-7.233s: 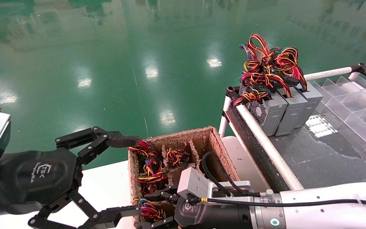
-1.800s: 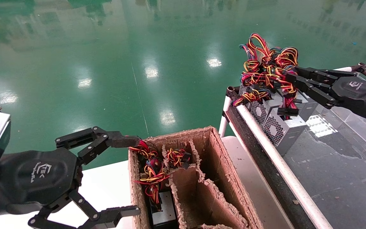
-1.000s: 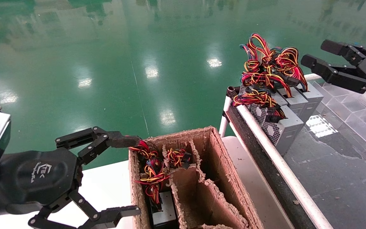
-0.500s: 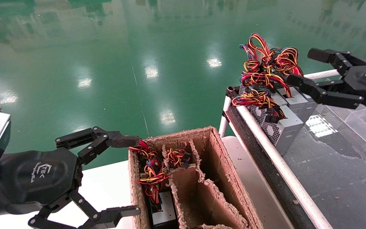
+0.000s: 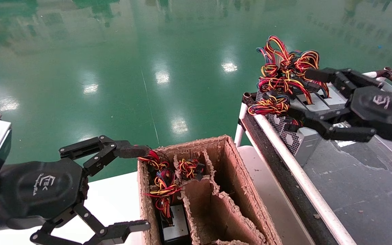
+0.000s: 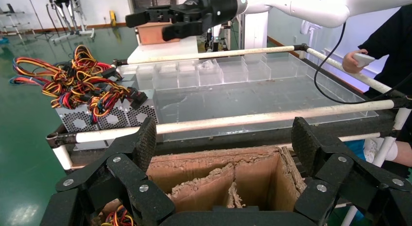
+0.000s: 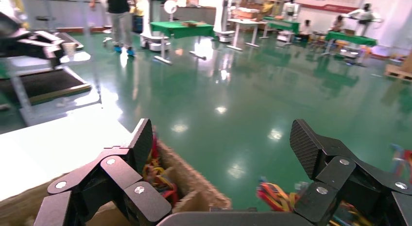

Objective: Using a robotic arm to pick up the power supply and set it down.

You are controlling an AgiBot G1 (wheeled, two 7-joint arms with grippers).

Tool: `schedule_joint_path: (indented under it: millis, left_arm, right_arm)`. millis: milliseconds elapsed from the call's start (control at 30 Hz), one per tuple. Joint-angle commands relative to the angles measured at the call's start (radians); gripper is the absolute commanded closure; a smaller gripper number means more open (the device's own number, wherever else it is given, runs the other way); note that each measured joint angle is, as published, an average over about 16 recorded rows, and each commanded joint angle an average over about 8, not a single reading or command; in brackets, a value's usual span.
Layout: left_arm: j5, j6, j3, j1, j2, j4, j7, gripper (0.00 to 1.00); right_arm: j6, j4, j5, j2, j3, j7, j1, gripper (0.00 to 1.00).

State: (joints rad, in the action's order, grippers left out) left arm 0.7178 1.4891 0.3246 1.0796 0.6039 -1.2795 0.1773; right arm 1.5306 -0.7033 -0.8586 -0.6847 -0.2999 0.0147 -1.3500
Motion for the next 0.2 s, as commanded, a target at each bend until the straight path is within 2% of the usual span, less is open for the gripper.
schedule_joint_path:
  millis: [33,200]
  left_arm:
    - [0.0,0.0,0.0,0.0,0.0,0.0,0.0,0.0]
    - [0.0,0.0,0.0,0.0,0.0,0.0,0.0,0.0]
  right_arm:
    - [-0.003,-0.054,0.012,0.007,0.002,-0.019,0.026,0.0]
    - [-0.008,-0.13,0.029,0.016,0.005,-0.045,0.062,0.0]
